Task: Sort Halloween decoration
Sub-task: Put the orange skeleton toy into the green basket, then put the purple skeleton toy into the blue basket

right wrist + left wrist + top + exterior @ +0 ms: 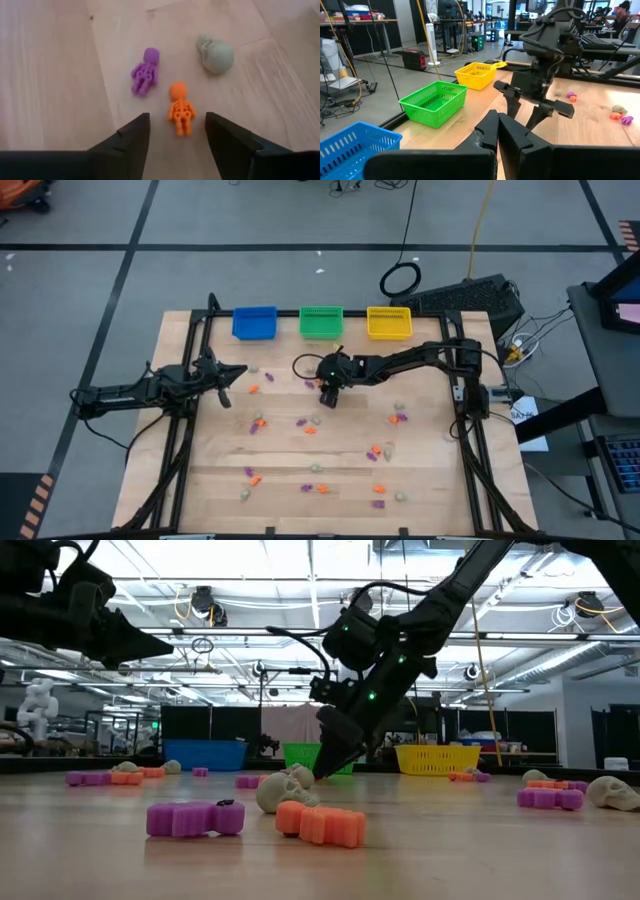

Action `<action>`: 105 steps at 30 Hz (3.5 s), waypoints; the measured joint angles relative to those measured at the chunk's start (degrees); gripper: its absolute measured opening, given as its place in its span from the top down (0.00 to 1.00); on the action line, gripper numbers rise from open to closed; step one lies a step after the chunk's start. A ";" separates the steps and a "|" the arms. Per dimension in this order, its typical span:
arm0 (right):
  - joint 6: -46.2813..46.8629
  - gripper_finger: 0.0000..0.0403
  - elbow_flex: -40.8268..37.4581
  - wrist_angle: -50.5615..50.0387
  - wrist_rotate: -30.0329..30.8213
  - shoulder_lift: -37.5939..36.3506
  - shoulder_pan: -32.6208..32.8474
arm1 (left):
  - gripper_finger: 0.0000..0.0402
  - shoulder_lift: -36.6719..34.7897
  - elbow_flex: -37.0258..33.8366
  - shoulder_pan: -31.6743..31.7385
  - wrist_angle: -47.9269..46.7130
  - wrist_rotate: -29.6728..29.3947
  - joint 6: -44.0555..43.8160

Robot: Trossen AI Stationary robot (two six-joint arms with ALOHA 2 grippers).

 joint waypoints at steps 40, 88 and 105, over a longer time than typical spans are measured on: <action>-7.23 0.95 26.72 -22.61 -2.91 -2.45 -18.00 | 0.97 0.00 -0.01 -0.02 0.05 0.03 0.00; -19.31 0.85 55.60 -44.10 -8.83 13.87 -23.22 | 0.97 4.73 -0.05 0.00 7.02 4.71 -1.93; -7.82 1.00 23.37 4.06 -10.28 3.07 -12.37 | 0.97 27.04 5.08 0.00 12.26 8.54 -3.13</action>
